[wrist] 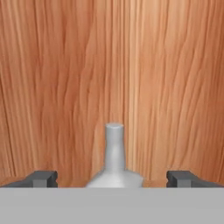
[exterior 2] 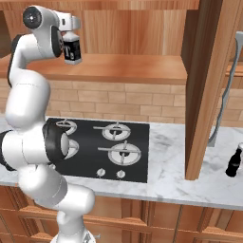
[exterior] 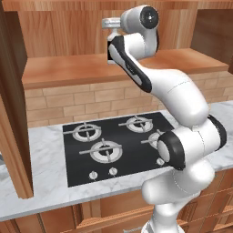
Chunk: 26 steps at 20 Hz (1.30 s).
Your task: Sort all alcoholic drinks to one cabinet, and non-alcoholic drinks to the other.
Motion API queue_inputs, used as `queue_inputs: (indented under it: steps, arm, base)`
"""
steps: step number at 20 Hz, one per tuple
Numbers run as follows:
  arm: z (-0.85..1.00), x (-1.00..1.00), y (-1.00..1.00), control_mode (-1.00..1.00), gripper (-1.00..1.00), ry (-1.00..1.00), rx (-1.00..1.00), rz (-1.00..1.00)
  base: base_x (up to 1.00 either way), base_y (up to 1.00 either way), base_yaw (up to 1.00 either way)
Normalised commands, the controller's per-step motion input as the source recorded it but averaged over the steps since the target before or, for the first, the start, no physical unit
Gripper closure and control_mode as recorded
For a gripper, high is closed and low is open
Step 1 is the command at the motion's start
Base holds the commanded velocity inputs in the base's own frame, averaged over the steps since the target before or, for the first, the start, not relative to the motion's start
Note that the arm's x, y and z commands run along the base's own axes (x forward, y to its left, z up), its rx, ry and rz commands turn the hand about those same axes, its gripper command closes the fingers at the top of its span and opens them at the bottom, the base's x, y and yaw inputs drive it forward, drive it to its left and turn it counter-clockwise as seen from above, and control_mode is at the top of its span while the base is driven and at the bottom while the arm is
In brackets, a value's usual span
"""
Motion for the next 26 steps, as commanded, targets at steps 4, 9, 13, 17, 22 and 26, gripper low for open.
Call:
queue_inputs:
  steps: [4, 9, 13, 17, 22, 26]
  arm:
    - [0.0, -0.68, -0.01, -1.0, -1.0, -0.05, 0.01, 0.0]
    - [0.0, -0.77, -0.05, -1.0, -1.0, -0.02, 0.02, 0.0]
    - [0.0, -0.82, -0.09, -1.0, -1.0, 0.0, 0.02, -0.01]
    - [0.01, -0.78, -0.05, -1.0, -1.0, 0.0, 0.0, -0.02]
    - [0.02, -0.72, -0.02, -1.0, -1.0, 0.0, 0.0, -0.05]
    - [0.0, -0.74, -0.03, -1.0, -1.0, 0.0, 0.0, -0.05]
  base:
    - [0.0, 0.0, 0.0]
    - [0.0, 0.0, 0.0]
    - [0.0, 0.0, 0.0]
    - [0.0, 0.0, 0.0]
    - [0.0, 0.0, 0.0]
    - [0.0, 0.0, 0.0]
